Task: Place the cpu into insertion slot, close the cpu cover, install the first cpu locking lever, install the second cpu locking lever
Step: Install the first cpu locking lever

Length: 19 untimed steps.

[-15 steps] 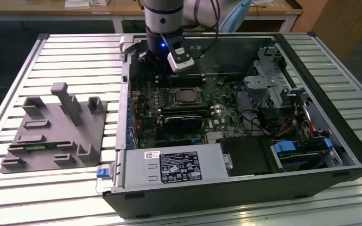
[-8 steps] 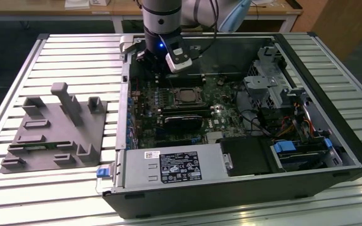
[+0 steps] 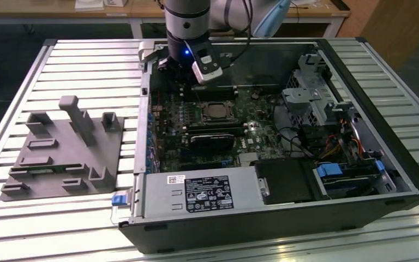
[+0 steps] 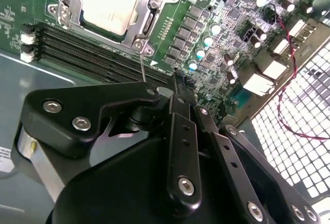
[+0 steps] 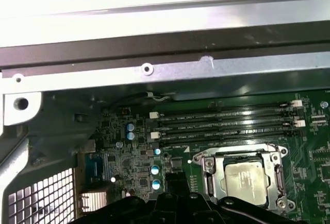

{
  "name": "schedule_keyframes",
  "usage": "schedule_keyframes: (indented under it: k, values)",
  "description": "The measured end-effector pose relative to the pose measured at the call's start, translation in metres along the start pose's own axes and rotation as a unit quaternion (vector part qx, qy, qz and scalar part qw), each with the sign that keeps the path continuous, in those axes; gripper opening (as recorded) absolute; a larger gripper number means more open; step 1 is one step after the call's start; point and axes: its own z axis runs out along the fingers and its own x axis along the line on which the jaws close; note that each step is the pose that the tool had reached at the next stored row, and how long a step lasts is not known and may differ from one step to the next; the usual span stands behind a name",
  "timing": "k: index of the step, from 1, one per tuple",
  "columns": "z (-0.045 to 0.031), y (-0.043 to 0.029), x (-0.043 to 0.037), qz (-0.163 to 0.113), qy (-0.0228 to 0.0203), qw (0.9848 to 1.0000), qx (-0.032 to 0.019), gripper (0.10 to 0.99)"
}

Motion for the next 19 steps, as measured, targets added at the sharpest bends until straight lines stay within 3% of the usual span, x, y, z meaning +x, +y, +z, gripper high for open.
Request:
schedule_keyframes:
  k: [7, 19]
  values:
    - [0.0004, 0.0032, 0.0009, -0.008, 0.0016, 1.0, -0.0047, 0.106]
    - [0.0022, 0.016, 0.0022, -0.012, 0.0021, 0.9999, -0.0048, 0.106]
